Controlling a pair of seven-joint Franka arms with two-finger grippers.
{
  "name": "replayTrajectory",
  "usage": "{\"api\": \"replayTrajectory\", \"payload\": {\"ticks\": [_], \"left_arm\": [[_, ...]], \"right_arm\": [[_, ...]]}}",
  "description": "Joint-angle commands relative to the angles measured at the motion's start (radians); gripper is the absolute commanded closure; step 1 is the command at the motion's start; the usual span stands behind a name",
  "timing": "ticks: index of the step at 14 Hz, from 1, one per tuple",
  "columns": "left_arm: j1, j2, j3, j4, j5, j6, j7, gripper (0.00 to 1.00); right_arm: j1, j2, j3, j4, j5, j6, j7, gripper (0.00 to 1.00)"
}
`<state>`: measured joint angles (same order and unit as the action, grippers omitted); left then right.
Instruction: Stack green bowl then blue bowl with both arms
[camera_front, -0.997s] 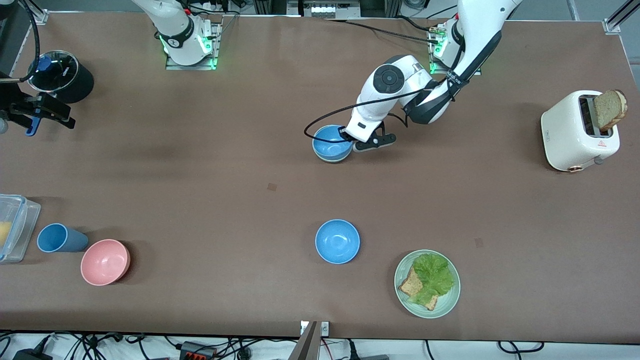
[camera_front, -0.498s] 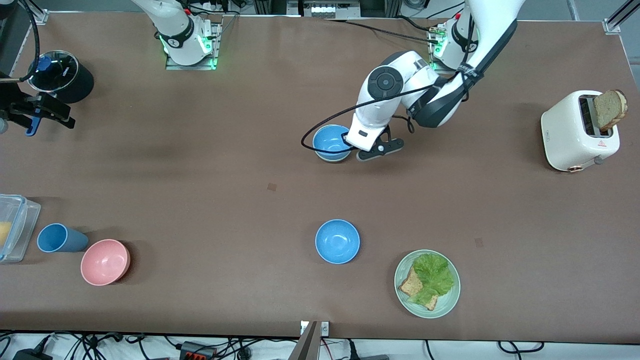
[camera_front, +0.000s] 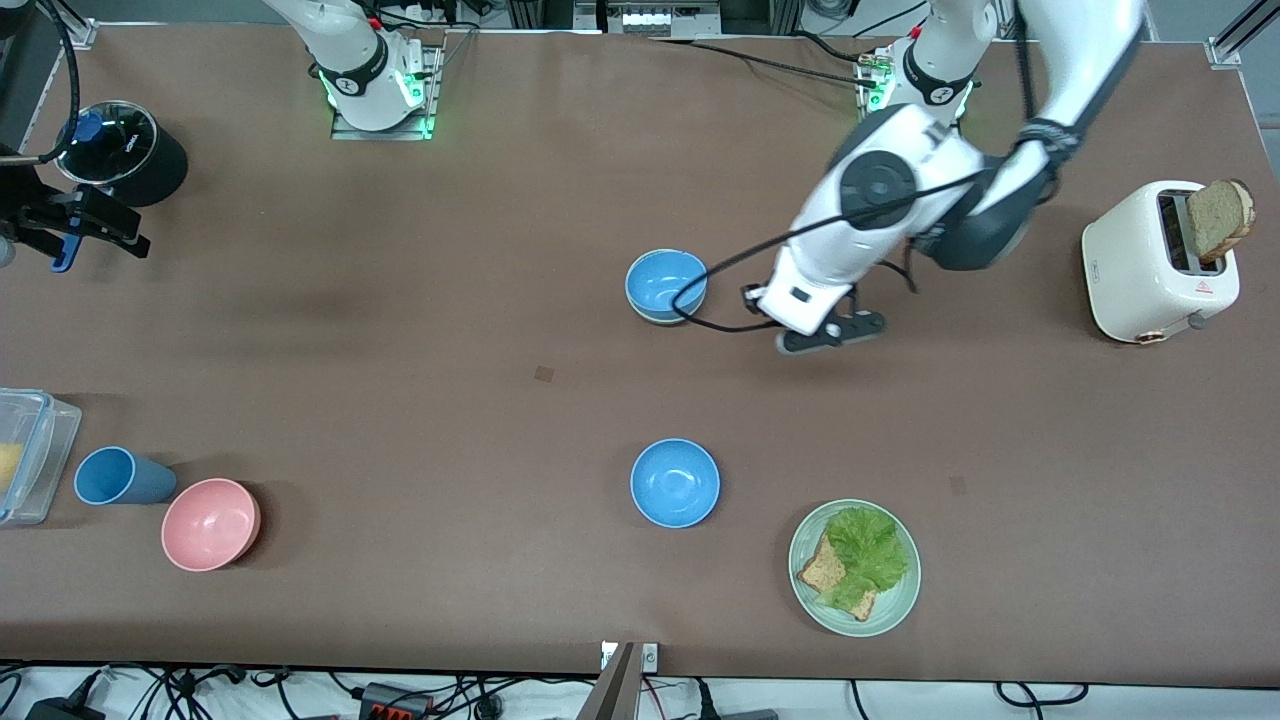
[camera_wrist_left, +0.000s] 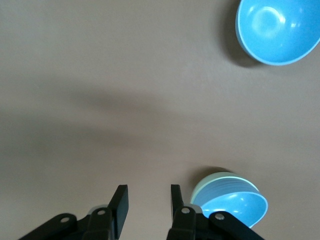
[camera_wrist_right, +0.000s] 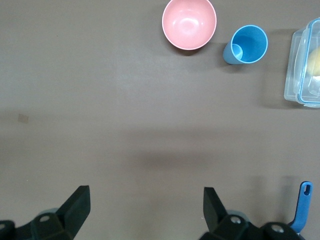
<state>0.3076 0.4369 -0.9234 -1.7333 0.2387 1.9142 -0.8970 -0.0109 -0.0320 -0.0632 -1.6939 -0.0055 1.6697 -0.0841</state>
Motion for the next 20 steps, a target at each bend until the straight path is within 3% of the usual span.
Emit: {"api": "replayTrajectory", "payload": {"ticks": [1,9,11,14,20], "left_arm": [[0.027,0.006,-0.017,0.113,0.019,-0.131,0.128,0.58],[0.179,0.017,-0.005,0.219,-0.024,-0.185,0.496,0.52],[0.199,0.011,0.029,0.248,-0.030,-0.210,0.619,0.52],[0.141,-0.046,0.194,0.256,-0.152,-0.225,0.754,0.52],[-0.158,-0.130,0.607,0.258,-0.288,-0.248,0.829,0.52]], "right_arm": [[-0.003,-0.023,0.011,-0.024,-0.007,0.008,-0.003,0.00],[-0.004,-0.029,0.011,-0.024,-0.008,0.012,0.009,0.00],[-0.004,-0.029,0.011,-0.024,-0.008,0.008,0.009,0.00],[-0.006,-0.048,0.011,-0.038,-0.002,-0.010,0.030,0.00],[-0.004,-0.072,0.010,-0.072,0.001,-0.007,0.034,0.00]]}}
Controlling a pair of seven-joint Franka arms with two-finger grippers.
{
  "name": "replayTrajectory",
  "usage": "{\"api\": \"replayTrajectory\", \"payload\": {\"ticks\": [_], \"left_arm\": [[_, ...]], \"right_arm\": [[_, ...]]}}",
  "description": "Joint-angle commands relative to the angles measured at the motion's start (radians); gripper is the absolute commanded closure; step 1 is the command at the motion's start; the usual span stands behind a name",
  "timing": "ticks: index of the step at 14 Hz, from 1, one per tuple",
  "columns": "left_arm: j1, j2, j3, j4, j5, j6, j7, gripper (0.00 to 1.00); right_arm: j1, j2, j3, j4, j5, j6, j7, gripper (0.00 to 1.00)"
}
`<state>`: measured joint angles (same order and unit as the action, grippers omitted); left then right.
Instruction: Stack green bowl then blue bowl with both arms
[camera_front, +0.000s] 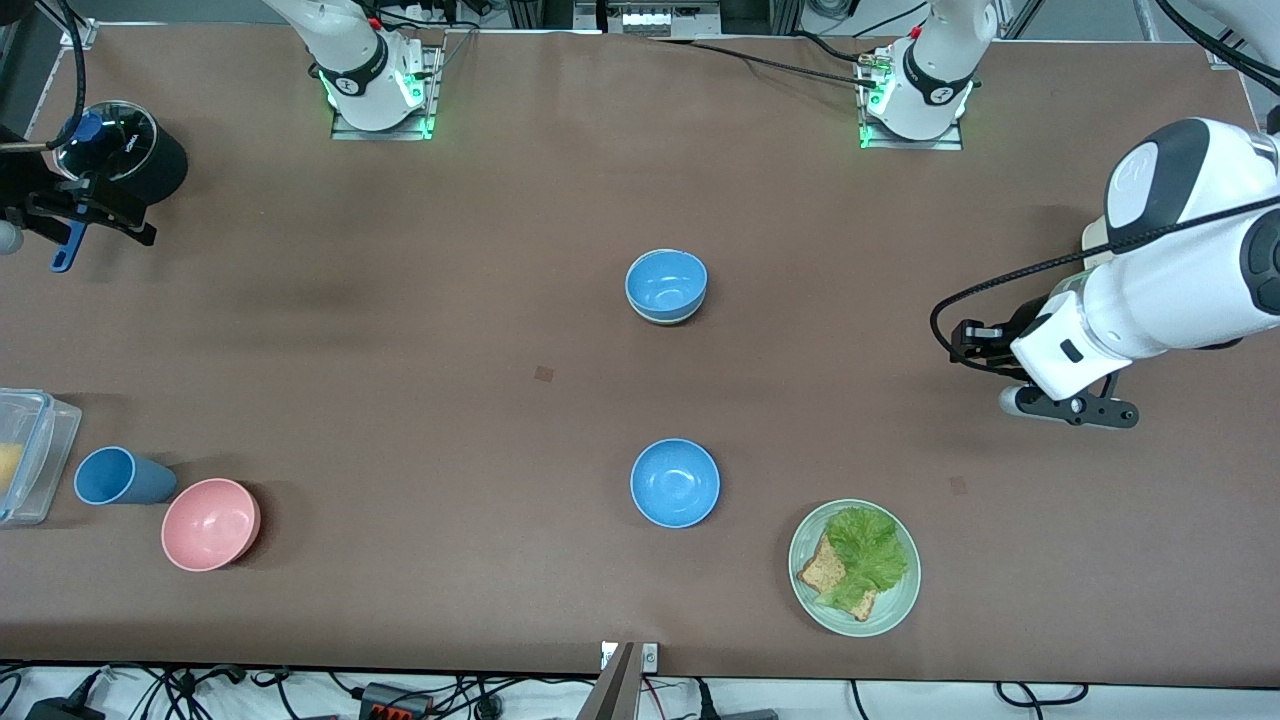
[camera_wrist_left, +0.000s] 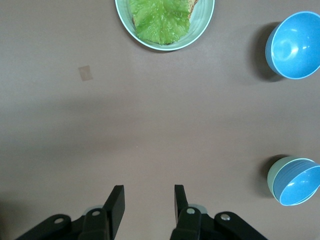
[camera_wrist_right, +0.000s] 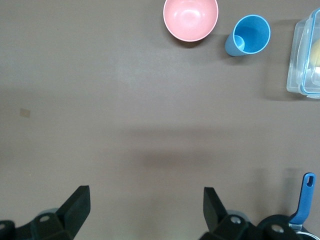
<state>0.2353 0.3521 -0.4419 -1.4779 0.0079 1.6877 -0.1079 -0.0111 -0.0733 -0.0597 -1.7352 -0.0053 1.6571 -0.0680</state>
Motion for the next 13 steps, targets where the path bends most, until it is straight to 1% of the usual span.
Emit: {"api": "replayTrajectory", "payload": {"ticks": [1,3,4,5,6,7,9,13], "left_arm": [[-0.127,-0.050,0.182,0.002,-0.066,-0.022,0.046,0.51],[-0.181,-0.068,0.265,-0.004,-0.066,-0.023,0.068,0.43],[-0.200,-0.082,0.288,-0.012,-0.065,-0.025,0.097,0.41],[-0.211,-0.096,0.304,-0.012,-0.063,-0.039,0.109,0.32],[-0.211,-0.108,0.308,-0.013,-0.063,-0.051,0.106,0.14],[-0.211,-0.129,0.310,-0.030,-0.063,-0.051,0.103,0.00],[-0.212,-0.169,0.321,-0.065,-0.053,-0.048,0.102,0.00],[-0.209,-0.185,0.331,-0.068,-0.054,-0.043,0.102,0.00]], "right_arm": [[-0.006,-0.031,0.006,-0.030,0.001,0.007,0.017,0.00],[-0.004,-0.031,0.008,-0.029,-0.007,0.013,0.016,0.00],[-0.006,-0.030,0.006,-0.027,-0.008,0.015,0.013,0.00],[-0.006,-0.029,0.006,-0.026,-0.012,0.020,0.011,0.00],[-0.006,-0.028,0.006,-0.026,-0.013,0.021,0.011,0.00],[-0.006,-0.028,0.006,-0.026,-0.012,0.021,0.011,0.00],[-0.004,-0.026,0.008,-0.023,-0.010,0.020,0.017,0.00],[-0.006,-0.020,0.008,-0.021,-0.008,0.015,0.016,0.00]]}}
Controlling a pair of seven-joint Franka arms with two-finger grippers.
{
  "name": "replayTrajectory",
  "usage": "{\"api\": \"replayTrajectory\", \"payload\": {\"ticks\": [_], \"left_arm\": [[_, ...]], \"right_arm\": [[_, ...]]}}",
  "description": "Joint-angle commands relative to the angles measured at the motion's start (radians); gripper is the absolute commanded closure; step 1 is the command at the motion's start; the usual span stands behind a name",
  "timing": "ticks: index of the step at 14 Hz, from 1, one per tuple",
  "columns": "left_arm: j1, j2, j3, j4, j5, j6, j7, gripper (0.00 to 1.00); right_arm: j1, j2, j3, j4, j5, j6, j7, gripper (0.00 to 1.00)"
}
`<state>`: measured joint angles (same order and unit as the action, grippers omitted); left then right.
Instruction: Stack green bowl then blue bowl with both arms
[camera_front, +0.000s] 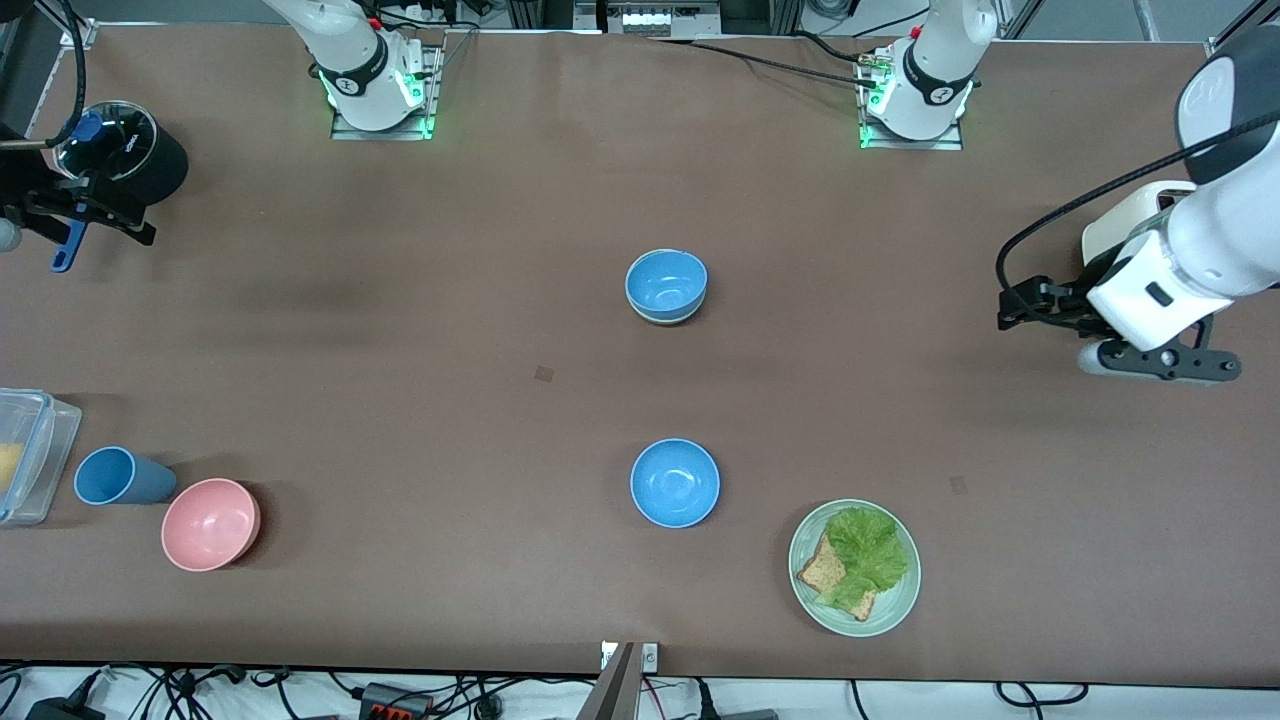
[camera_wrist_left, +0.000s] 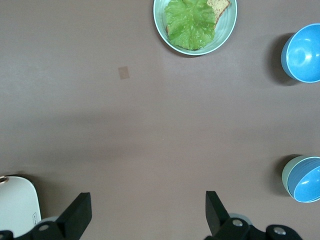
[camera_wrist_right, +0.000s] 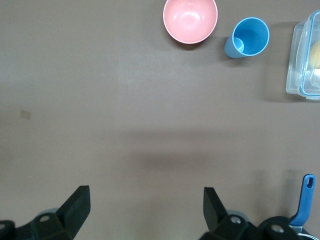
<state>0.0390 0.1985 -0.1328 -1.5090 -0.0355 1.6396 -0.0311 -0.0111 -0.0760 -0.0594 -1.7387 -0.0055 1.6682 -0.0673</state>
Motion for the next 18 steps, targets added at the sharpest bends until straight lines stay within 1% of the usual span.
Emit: {"api": "replayTrajectory", "payload": {"ticks": [1,3,5,7,12,15,18], "left_arm": [[-0.016,-0.031,0.024,-0.042,-0.011,0.012,0.023,0.00],[-0.010,-0.034,0.027,-0.059,-0.011,0.054,0.026,0.00],[-0.014,-0.060,0.077,-0.059,-0.009,0.042,0.034,0.00],[-0.033,-0.079,0.081,-0.059,-0.011,0.006,0.036,0.00],[-0.050,-0.076,0.081,-0.045,-0.009,0.006,0.031,0.00],[-0.047,-0.079,0.081,-0.045,0.043,0.002,0.023,0.00],[-0.047,-0.083,0.096,-0.045,0.034,-0.003,0.026,0.00]], "right_arm": [[-0.006,-0.018,0.007,-0.015,-0.008,0.004,0.015,0.00],[-0.007,-0.015,0.007,-0.012,-0.010,0.004,0.011,0.00],[-0.006,0.011,0.007,0.019,-0.004,-0.001,0.004,0.00],[-0.006,0.030,0.009,0.042,-0.004,-0.002,0.001,0.00],[-0.007,0.033,0.009,0.041,-0.004,-0.005,-0.003,0.00],[-0.006,0.045,0.009,0.041,-0.005,-0.007,-0.005,0.00],[-0.006,0.044,0.009,0.042,-0.004,-0.005,0.000,0.00]]}}
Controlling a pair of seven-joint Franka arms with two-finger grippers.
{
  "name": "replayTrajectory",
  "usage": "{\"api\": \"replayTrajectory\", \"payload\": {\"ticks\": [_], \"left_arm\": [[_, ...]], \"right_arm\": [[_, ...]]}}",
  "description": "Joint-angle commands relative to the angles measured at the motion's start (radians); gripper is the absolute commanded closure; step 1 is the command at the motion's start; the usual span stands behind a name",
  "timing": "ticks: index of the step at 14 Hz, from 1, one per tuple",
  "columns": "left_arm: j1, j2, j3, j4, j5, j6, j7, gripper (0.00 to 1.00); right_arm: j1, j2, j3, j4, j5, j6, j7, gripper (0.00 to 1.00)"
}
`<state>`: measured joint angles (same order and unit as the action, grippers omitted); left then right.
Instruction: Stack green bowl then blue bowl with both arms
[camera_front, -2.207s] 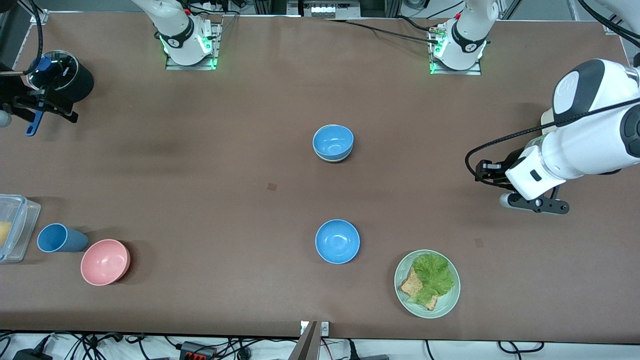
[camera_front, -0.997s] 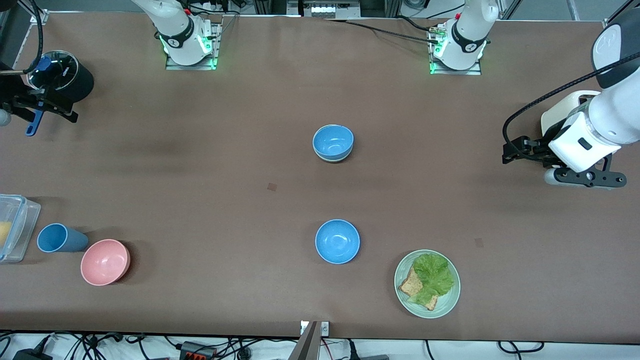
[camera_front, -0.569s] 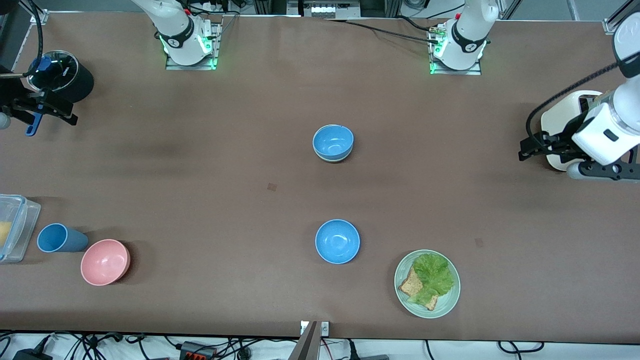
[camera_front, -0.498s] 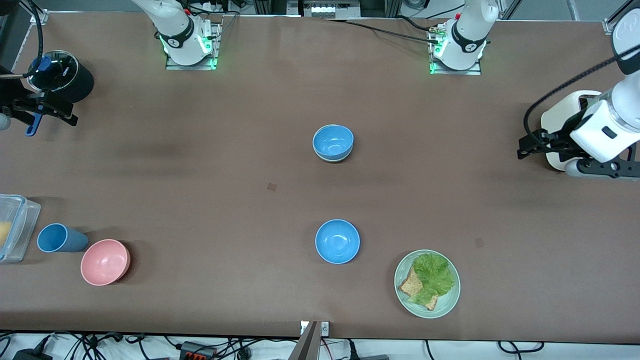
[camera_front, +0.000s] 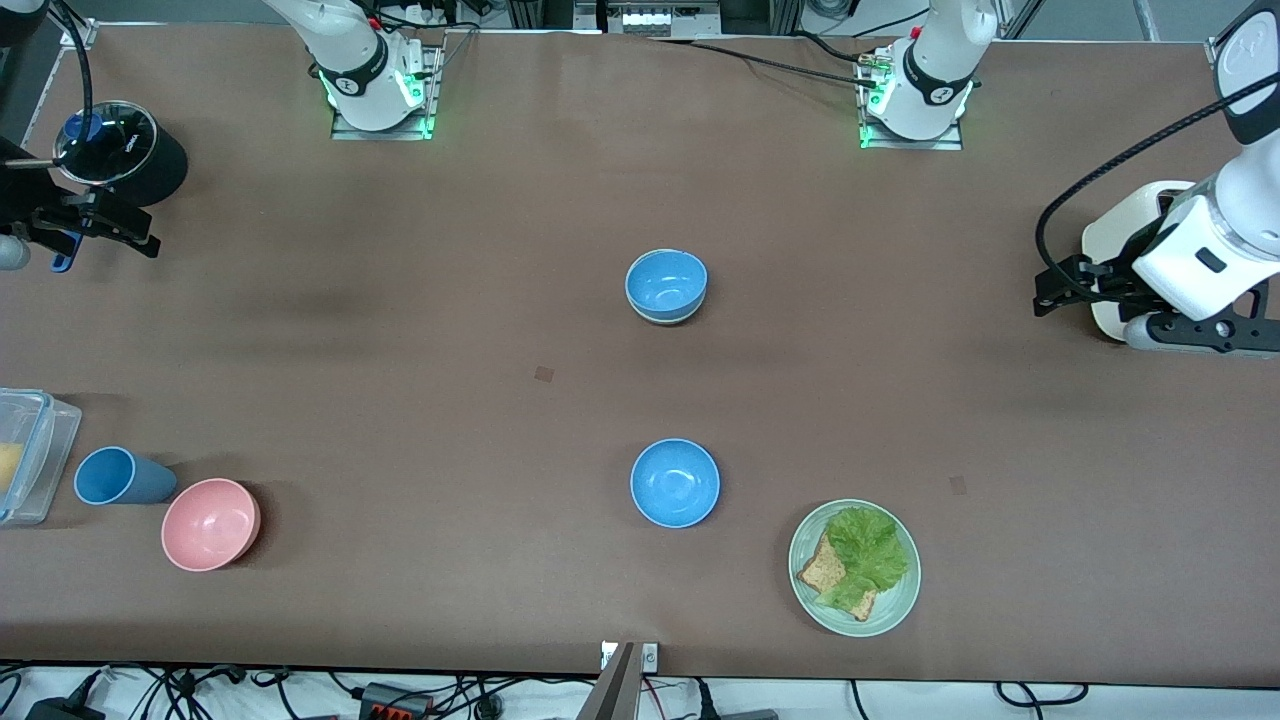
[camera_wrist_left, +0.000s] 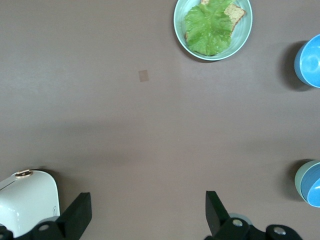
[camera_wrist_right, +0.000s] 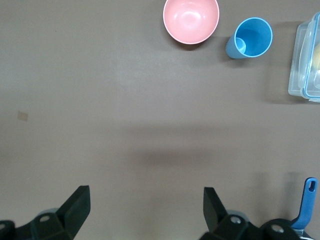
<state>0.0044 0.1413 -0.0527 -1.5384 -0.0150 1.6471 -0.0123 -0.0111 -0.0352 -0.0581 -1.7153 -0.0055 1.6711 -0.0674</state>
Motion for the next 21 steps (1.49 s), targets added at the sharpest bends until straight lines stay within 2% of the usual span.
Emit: {"api": "replayTrajectory", "payload": {"ticks": [1,4,21], "left_arm": [[-0.015,-0.035,0.016,-0.015,0.013,-0.022,0.006,0.00],[-0.015,-0.035,0.017,-0.014,-0.011,-0.067,0.000,0.00],[-0.006,0.015,0.011,0.014,-0.013,-0.053,-0.037,0.00]], "right_arm": [[-0.006,0.003,0.009,0.019,-0.002,-0.010,0.001,0.00],[-0.007,0.004,0.011,0.019,-0.001,-0.010,0.000,0.00],[-0.012,0.001,0.011,0.019,0.001,-0.011,-0.003,0.00]]}}
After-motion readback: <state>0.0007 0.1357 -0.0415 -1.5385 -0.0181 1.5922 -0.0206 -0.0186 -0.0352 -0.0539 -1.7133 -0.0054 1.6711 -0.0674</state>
